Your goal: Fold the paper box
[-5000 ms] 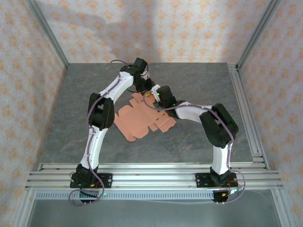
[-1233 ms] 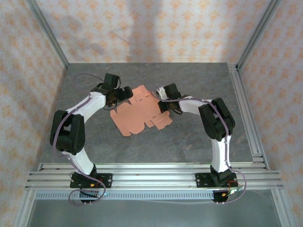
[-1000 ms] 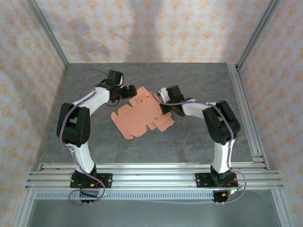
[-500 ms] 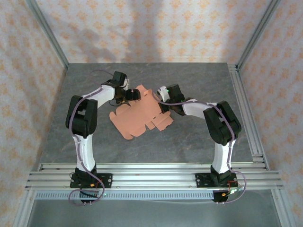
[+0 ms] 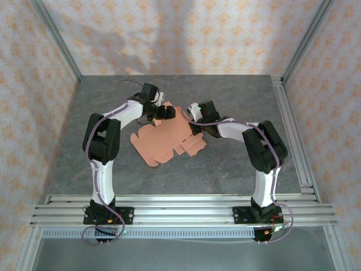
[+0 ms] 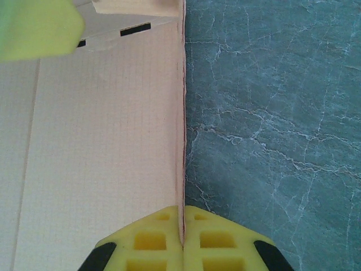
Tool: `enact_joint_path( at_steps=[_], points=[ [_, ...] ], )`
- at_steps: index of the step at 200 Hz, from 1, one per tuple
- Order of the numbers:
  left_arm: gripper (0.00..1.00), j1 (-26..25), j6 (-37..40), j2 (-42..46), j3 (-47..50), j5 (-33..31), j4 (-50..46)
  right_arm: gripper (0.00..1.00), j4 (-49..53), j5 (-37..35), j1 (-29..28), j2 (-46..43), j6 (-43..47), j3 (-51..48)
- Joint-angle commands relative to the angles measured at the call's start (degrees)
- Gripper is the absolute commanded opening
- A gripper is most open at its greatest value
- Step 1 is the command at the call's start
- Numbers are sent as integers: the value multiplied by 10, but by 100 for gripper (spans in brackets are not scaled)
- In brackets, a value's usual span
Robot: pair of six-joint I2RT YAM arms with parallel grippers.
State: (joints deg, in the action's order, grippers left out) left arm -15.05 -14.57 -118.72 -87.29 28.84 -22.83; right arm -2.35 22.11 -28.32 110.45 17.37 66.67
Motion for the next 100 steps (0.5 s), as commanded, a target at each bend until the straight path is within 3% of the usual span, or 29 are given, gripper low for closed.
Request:
enact_joint_path(
  at_steps=[1,44,100],
  points=[
    [86,-4,21,17,-3,17,-16,0,7,-3,0,-7,-5,20],
    [86,-16,14,55,42,20,11,0,15,-14,1,-1,-8,26],
    [66,-22,-13,46,71,37,29,0,20,-27,0,3,-8,29]
  ],
)
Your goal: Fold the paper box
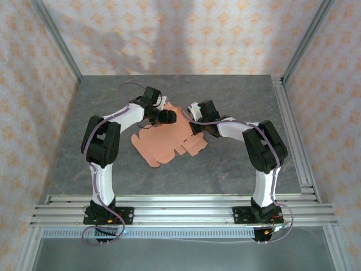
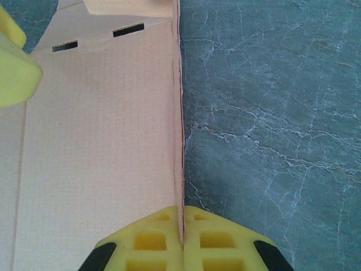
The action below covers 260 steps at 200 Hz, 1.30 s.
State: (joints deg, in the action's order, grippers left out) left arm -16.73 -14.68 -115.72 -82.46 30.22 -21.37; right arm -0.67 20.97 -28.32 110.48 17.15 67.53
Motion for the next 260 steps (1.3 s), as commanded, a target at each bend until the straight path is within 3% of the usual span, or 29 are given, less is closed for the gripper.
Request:
enact_joint_path(
  at_steps=[1,73,141,260],
  points=[
    [65,-6,-12,16,23,24,15,0,3,-15,0,3,-7,21],
    [63,-7,-68,-43,62,3,68,0,19,-28,1,-14,3,15],
    [67,-6,-94,54,107,-14,135,0,17,-33,0,-9,7,23],
    [70,-8,-149,2,150,25,193,0,13,-45,0,-8,9,16]
  ],
)
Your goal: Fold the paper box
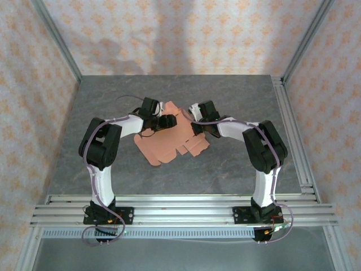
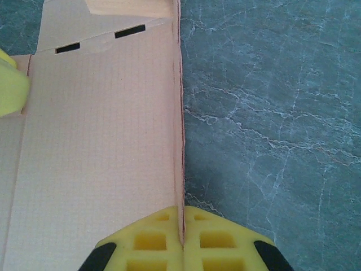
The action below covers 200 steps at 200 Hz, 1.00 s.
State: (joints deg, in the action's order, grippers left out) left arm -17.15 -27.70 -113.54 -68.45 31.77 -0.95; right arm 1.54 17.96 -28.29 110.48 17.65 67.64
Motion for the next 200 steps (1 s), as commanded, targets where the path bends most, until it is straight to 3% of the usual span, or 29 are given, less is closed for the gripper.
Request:
enact_joint_path(
  at_steps=[1,46,73,116,167,200],
  points=[
    [71,-3,-18,-19,9,9,-12,0,-9,-15,0,-9,4,14],
    [85,-4,12,38,-8,-9,-64,0,-8,-33,0,-14,1,7],
    [96,-15,42,102,-15,-64,-118,0,-12,-40,0,-13,-10,-1],
    [99,-32,63,191,35,-96,-121,0,-18,-42,0,-24,-31,-27],
    [99,-33,52,213,76,-126,-117,34,-17,9,6,-26,-48,-34],
    [99,-33,47,221,98,-127,-106,40,-43,48,28,-28,-84,-42]
  ],
)
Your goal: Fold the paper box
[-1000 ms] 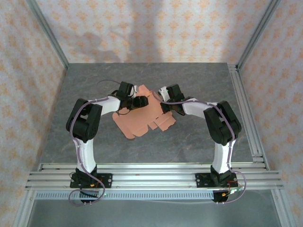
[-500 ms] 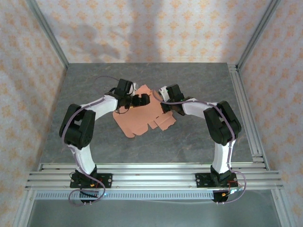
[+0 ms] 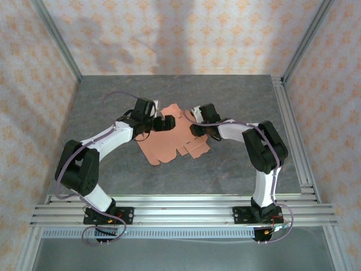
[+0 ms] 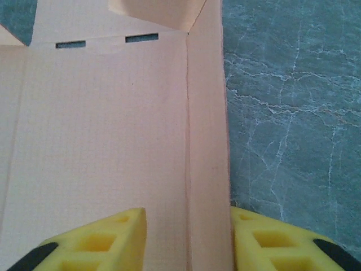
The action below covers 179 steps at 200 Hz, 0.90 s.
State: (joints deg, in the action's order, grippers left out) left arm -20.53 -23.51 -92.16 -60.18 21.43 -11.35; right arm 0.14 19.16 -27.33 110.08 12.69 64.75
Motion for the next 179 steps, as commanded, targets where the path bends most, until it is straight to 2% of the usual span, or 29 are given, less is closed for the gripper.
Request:
enact_joint_path(
  at_steps=[1,81,133,179],
  points=[
    [99,1,6,7,16,-23,-2,40,-30,36,19,-25,-35,-13],
    [99,0,0,-10,14,-25,-2,31,-55,67,25,20,-57,-2],
    [99,0,4,-15,11,-16,-7,28,-64,70,25,34,-56,-3],
    [100,0,4,-20,7,-6,-9,19,-64,68,25,43,-50,-2]
  ],
)
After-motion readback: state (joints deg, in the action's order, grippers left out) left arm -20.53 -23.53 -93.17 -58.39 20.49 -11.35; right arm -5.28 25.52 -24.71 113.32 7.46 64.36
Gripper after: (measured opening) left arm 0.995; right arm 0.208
